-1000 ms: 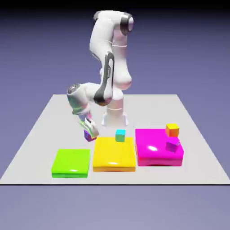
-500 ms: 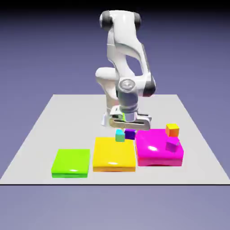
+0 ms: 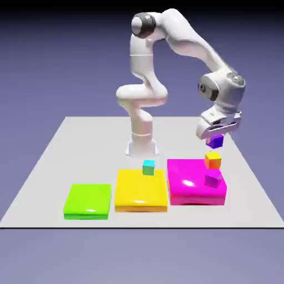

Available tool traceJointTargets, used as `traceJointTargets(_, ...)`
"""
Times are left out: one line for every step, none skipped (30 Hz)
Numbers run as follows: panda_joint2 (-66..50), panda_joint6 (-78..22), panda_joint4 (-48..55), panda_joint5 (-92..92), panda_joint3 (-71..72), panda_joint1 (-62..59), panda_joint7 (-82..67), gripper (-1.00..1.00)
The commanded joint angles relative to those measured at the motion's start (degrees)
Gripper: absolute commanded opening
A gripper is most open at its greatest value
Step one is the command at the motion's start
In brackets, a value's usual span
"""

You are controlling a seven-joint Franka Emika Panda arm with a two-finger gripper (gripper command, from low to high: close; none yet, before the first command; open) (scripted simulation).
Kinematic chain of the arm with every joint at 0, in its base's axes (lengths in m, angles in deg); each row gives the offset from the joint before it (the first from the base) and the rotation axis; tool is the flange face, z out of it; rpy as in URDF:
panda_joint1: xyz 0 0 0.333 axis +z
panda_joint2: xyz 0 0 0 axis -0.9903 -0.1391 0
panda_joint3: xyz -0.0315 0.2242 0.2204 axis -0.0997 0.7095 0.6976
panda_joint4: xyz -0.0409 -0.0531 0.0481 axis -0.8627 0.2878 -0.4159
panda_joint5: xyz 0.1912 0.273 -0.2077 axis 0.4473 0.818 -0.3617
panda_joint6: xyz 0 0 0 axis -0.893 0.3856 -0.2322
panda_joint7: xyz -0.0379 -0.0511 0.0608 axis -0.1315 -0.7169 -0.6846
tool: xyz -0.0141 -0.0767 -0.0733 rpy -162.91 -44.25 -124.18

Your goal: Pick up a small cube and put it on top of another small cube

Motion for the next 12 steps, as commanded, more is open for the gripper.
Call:
traceJointTargets(-1.5, 2.5, -1.2, -0.9, 0.1, 0.1, 0.7, -1.00)
traceJointTargets(-2.9, 5.0, -2.5, -1.6, 0.2, 0.3, 1.3, -1.00)
traceJointTargets(-4.4, 7.5, -3.7, -2.4, 0.3, 0.4, 1.9, -1.00)
traceJointTargets(-5.9, 9.9, -4.9, -3.1, 0.4, 0.6, 2.5, -1.00)
traceJointTargets(-6.8, 11.5, -5.7, -3.5, 0.4, 0.7, 2.9, -1.00)
traceJointTargets(-6.8, 11.5, -5.7, -3.5, 0.4, 0.7, 2.9, 1.00)
traceJointTargets(-6.8, 11.5, -5.7, -3.5, 0.4, 0.7, 2.9, 1.00)
traceJointTargets(-5.3, 9.0, -4.4, -2.8, 0.3, 0.5, 2.3, 1.00)
traceJointTargets(-3.8, 6.5, -3.2, -2.1, 0.2, 0.4, 1.7, 1.00)
traceJointTargets(-2.4, 4.0, -2.0, -1.4, 0.2, 0.2, 1.1, 1.00)
traceJointTargets(-0.9, 1.5, -0.8, -0.6, 0.1, 0.1, 0.5, 1.00)
traceJointTargets(0.0, 0.0, 0.0, -0.2, 0.0, 0.0, 0.1, 1.00)
